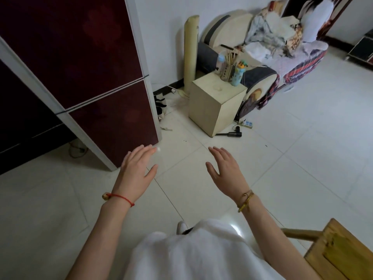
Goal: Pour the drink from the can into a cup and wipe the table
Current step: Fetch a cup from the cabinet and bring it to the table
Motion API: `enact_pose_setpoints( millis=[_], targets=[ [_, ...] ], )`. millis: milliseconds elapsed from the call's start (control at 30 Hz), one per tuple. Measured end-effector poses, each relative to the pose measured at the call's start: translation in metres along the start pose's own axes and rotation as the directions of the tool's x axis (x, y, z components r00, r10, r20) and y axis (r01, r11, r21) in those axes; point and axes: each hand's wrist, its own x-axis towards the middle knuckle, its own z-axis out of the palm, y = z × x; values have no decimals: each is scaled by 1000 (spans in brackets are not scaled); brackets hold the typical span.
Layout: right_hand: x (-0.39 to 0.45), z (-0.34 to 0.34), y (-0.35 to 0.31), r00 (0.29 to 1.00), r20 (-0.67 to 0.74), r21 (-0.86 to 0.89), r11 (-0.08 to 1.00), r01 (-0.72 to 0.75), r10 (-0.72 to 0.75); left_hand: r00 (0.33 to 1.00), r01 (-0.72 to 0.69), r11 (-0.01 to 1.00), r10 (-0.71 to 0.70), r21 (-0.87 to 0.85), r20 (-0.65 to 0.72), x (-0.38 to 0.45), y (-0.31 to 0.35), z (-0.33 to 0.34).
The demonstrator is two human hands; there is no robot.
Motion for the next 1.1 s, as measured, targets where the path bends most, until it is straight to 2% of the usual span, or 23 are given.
enact_pose_setpoints(
  millis=[333, 533, 833, 1100],
  targets=[
    [146, 7, 28, 996, 49, 14, 997, -78, 77, 998, 2, 1000, -1, -20, 57, 164, -24, 13],
    [248, 16, 51, 987, 33, 22, 987, -159, 158, 994, -86, 996, 87, -27, 58, 283, -51, 26],
    [429, -13, 60, 957, -133, 76, 965, -251, 259, 954, -255, 965, 262, -66, 145, 503, -61, 18],
    [506, -17, 88, 901, -144, 130, 910, -393, 409, 899, -348, 933, 361, -96, 248, 629, -46, 39]
  ],
)
